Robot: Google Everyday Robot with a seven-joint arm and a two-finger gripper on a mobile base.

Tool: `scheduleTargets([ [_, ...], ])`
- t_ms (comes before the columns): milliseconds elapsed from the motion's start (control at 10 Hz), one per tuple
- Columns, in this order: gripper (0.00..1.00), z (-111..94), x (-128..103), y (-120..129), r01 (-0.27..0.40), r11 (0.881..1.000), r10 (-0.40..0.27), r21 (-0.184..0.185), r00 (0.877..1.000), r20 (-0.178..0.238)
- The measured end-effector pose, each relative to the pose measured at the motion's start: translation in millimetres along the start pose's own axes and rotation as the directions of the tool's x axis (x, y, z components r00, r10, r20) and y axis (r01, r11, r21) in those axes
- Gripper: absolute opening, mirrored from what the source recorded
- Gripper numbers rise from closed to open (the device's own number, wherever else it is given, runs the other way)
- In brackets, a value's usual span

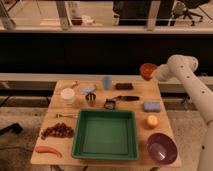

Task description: Stack bowls into tray

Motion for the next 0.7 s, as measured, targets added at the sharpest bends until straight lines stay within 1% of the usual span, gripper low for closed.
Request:
scheduleTargets([
  [100, 0.0, -24, -6, 6, 0.018, 1.0, -0.018, 0.01, 1.0, 0.014],
  [300, 0.0, -64, -15, 28, 0.052, 0.998, -0.053, 0.022, 0.998, 0.036],
  [400, 0.0, -88, -19, 41, 0.076, 0.997, -0.077, 0.026, 0.996, 0.042],
  [600, 0.0, -130, -21, 66, 0.132, 0.991, -0.133, 0.026, 0.991, 0.033],
  [700, 0.0, -142, -21, 74, 0.15, 0.988, -0.151, 0.022, 0.988, 0.023],
])
